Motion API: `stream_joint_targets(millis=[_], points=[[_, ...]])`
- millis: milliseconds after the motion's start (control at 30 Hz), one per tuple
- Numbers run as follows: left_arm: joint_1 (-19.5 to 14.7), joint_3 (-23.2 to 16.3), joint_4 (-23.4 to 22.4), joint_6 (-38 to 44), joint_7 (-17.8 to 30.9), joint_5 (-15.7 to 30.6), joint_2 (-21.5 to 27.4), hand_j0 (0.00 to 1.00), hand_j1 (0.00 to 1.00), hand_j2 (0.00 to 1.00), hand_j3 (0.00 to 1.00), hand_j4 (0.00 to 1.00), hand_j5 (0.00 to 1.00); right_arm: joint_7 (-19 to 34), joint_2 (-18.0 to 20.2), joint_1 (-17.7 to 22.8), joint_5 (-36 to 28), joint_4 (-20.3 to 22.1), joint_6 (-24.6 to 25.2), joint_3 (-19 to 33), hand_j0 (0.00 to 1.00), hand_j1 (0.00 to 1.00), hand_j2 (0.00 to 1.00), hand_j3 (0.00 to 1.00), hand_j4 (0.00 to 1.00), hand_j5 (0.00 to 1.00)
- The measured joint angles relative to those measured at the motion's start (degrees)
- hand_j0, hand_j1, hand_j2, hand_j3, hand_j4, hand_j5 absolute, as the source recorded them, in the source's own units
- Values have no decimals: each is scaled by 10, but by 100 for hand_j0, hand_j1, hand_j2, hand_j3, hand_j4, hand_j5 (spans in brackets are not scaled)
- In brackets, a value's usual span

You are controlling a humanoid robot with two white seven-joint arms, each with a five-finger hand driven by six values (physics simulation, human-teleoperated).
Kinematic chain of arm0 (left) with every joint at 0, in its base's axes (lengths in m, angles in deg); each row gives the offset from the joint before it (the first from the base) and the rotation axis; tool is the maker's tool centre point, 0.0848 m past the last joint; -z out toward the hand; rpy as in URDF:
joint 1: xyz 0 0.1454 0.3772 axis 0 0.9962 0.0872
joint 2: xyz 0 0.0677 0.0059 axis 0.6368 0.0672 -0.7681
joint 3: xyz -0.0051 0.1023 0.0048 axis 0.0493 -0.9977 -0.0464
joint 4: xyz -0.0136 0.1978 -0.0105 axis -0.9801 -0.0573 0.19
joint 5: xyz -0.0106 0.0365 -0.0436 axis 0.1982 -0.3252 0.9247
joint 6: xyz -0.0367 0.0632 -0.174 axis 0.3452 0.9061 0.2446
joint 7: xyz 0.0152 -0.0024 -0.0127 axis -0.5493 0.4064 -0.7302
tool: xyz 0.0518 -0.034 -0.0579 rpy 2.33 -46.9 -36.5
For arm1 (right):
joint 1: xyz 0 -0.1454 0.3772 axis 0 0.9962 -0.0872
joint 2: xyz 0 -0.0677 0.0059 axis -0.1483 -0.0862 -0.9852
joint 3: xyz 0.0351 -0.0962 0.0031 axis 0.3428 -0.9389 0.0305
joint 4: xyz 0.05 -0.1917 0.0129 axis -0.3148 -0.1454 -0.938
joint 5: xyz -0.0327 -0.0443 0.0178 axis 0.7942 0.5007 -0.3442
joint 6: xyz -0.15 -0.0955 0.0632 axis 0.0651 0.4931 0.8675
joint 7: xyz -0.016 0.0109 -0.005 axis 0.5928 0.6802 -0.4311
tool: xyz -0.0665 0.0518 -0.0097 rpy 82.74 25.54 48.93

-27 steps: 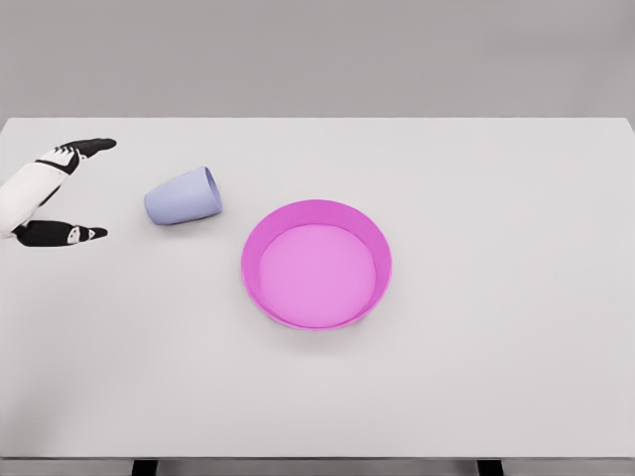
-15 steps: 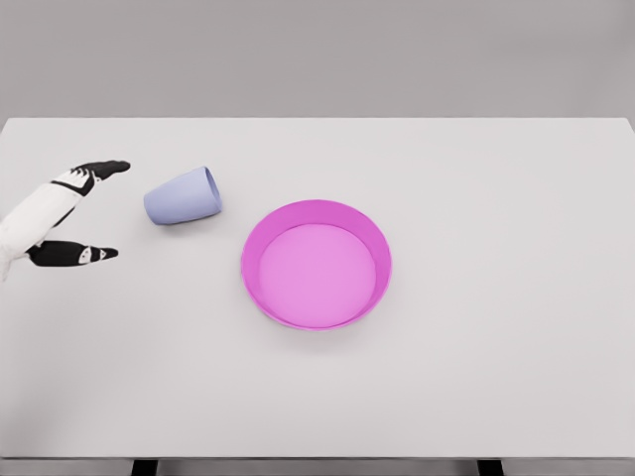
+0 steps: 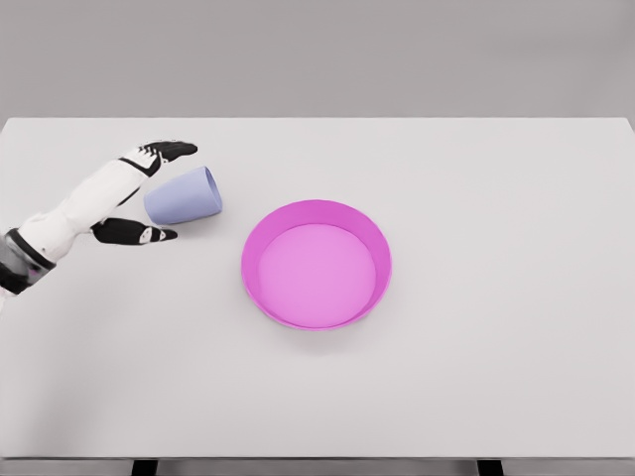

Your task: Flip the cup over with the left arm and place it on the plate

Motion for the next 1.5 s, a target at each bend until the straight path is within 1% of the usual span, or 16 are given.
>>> stream_joint_targets(millis=[33,67,133,233,300,400,500,567,800,933,1067,1200,1333,1400,1500], points=[[-4,-15,-2,0,0,0,-5,100,100,100,100,100,100,0,0,1,0,0,0,0,100,100,100,100,100,100],[-17,-28,-4,2,0,-1,-9,100,100,100,100,100,100,0,0,0,0,0,0,0,100,100,100,100,100,100],[-26,-44,-11,10,0,-1,-14,100,100,100,100,100,100,0,0,1,0,0,0,0,100,100,100,100,100,100],[-46,-53,-37,34,0,-1,-18,100,100,100,100,100,100,0,0,1,0,0,0,0,100,100,100,100,100,100],[-50,-55,-51,57,-1,-1,-19,100,100,100,100,100,100,0,0,0,0,0,0,0,100,100,100,100,100,100],[-54,-56,-61,114,-3,-4,-20,100,100,100,100,100,100,0,0,1,0,0,0,0,100,100,100,100,100,100],[-56,-56,-61,178,-5,-26,-20,100,100,100,100,100,100,0,0,1,0,0,0,0,100,100,100,100,100,100],[-55,-57,-59,205,-6,-34,-20,100,100,100,100,100,100,0,0,1,0,0,0,0,100,100,100,100,100,100],[-45,-60,-28,230,-5,-43,-20,100,100,100,100,100,100,0,0,1,0,0,0,0,100,100,100,100,100,100],[-47,-60,-23,242,-4,-51,-25,100,100,100,100,100,100,0,0,0,0,0,0,0,100,100,100,100,100,100],[-55,-60,-26,268,-4,-78,-42,100,100,100,100,100,100,0,0,1,0,0,0,0,100,100,100,100,100,100],[-56,-61,-23,313,-5,-125,-62,100,100,100,100,100,100,0,0,0,0,0,0,0,100,100,100,100,100,100],[-55,-60,-5,368,-5,-181,-69,100,100,100,100,100,100,0,0,0,0,0,0,0,100,100,100,100,100,100],[-53,-60,5,382,-5,-195,-70,100,100,100,100,100,100,0,0,1,0,0,0,0,100,100,100,100,100,100],[-46,-61,23,391,-4,-205,-70,100,100,100,100,100,100,0,0,0,0,0,0,0,100,100,100,100,100,100]])
